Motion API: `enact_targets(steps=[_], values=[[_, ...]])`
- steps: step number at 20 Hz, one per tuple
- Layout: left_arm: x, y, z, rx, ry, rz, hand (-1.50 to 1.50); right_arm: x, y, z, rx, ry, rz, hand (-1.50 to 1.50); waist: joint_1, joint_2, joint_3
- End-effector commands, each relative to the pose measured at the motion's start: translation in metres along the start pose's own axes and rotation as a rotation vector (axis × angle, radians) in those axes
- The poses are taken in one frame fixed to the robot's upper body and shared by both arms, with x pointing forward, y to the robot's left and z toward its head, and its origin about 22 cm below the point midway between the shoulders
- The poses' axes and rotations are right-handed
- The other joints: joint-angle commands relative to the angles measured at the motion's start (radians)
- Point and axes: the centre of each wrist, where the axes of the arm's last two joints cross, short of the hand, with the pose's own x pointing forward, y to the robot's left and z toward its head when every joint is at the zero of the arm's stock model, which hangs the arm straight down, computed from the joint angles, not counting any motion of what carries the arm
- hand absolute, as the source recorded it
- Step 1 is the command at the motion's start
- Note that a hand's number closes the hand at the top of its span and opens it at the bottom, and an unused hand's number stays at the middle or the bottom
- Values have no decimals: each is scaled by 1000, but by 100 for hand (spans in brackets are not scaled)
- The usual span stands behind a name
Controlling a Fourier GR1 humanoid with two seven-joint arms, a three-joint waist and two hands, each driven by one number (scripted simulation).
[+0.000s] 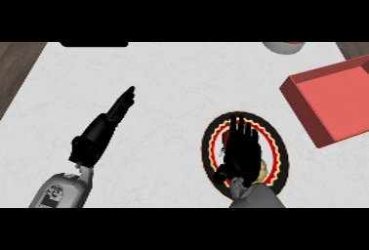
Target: Pick the bell pepper from the plate and place it in the cardboard box
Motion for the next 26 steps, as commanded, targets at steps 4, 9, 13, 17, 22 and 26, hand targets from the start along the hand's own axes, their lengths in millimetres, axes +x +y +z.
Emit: enact_targets(steps=[4, 9, 13, 17, 22, 26], values=[[-16, -12, -3, 3, 2, -19, 0, 18, 0, -10, 48, 50, 23, -150, 2, 1, 0], [-3, -32, -19, 3, -19, 1, 0, 7, 24, -10, 71, 74, 20, -150, 0, 1, 0], [-5, -9, -10, 4, -4, 26, 0, -9, 30, -36, 87, 55, 40, -150, 1, 1, 0], [11, -11, -8, 11, 1, -22, 0, -18, 22, -18, 68, 76, 77, -150, -2, -1, 0], [-5, -4, -6, -3, -7, -6, 0, -20, 31, -53, 65, 117, 113, -150, 1, 1, 0], [-16, -2, -6, 1, 12, 1, 0, -28, 46, -35, 100, 76, 102, 150, -2, 1, 0]])
